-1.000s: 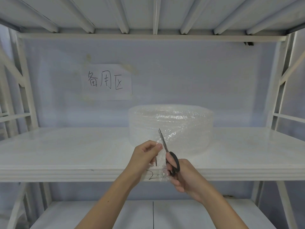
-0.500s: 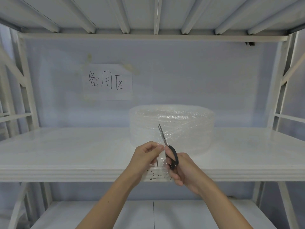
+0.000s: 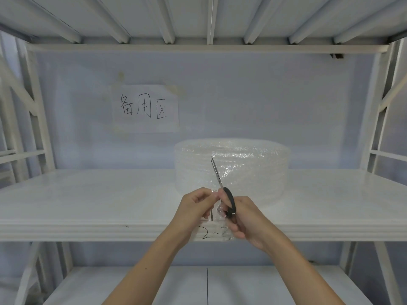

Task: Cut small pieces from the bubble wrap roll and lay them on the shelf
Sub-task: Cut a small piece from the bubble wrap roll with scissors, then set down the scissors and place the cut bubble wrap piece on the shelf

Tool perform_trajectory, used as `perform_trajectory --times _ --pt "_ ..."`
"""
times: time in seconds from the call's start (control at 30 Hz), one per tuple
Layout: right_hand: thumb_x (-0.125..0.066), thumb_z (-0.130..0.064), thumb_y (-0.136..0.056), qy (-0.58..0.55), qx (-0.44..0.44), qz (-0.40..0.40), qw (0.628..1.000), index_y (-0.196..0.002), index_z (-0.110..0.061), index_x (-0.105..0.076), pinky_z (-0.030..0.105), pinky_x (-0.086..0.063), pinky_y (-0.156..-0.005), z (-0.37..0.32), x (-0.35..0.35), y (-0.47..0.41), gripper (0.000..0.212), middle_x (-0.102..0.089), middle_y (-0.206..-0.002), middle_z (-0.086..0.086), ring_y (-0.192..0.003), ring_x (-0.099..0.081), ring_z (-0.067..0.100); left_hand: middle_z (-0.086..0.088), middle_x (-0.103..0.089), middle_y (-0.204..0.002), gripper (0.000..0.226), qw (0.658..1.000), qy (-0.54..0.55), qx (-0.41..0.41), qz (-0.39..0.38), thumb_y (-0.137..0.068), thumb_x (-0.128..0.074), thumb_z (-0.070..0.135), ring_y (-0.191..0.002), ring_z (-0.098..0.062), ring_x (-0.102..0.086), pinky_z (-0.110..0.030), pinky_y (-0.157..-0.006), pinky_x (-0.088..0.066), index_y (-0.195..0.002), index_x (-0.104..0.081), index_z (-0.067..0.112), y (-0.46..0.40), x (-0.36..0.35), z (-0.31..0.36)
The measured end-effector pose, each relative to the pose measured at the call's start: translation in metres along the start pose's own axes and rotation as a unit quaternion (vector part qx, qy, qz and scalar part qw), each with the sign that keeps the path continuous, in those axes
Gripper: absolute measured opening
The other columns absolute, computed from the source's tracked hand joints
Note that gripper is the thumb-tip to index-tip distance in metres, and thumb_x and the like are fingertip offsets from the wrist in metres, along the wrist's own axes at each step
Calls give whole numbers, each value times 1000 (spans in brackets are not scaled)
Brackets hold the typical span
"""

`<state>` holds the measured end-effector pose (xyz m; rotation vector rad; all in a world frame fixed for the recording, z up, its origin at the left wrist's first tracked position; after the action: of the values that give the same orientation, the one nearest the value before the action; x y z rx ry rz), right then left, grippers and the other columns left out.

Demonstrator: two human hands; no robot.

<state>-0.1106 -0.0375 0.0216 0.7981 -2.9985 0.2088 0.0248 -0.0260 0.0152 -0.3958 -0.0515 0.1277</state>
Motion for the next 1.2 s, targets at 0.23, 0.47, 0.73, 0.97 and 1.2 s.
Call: perform_trajectory --times 0.23,0.47,0.73,0.97,1.2 --pt "-62 -58 -84 24 22 13 999 -67 -12 -52 20 -24 -37 -15 2 -3 50 -47 -70 12 -39 -33 17 10 -50 -53 18 1000 5 -2 5 -93 -64 16 -52 -9 -41 -16 -53 -37 -75 -67 12 1 1 2" --pt "-64 -27 -92 -35 188 248 950 -96 -9 -66 24 -48 -37 -39 46 19 18 -63 -92 1 -56 -63 13 13 -65 -72 16 996 61 31 50 -92 -66 16 -58 -10 -52 -18 -66 -47 -78 -71 15 -1 8 -2" --pt "-68 -48 -85 112 16 350 930 -77 1 -72 26 -51 -44 -9 140 24 49 -76 -78 14 -42 -60 20 14 -65 -75 12 997 46 32 44 -91 -67 17 -62 -11 -53 -21 -72 -49 -80 -71 12 -2 7 -3" --pt "-50 -38 -92 297 -97 317 896 -81 2 -59 33 -54 -54 -5 165 7 42 -65 -67 17 -48 -58 28 10 -66 -81 13 997 42 42 39 -90 -68 18 -59 -11 -53 -21 -70 -49 -79 -73 13 -3 5 -2" --pt "-41 -30 -97 578 -129 310 744 -70 -8 -50 31 -38 -63 -1 165 9 36 -47 -88 8 -75 -52 30 2 -67 -84 13 994 79 53 48 -93 -66 17 -58 -12 -58 -24 -66 -52 -83 -73 13 -6 12 3"
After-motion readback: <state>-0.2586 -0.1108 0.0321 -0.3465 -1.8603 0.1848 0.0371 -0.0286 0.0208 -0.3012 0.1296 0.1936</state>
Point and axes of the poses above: each hand's wrist, its own y-axis away from the middle knuckle, its own x-axis out of the back of the hand, z = x × y, the point moved 4 cm from there along -y, towards the middle knuckle
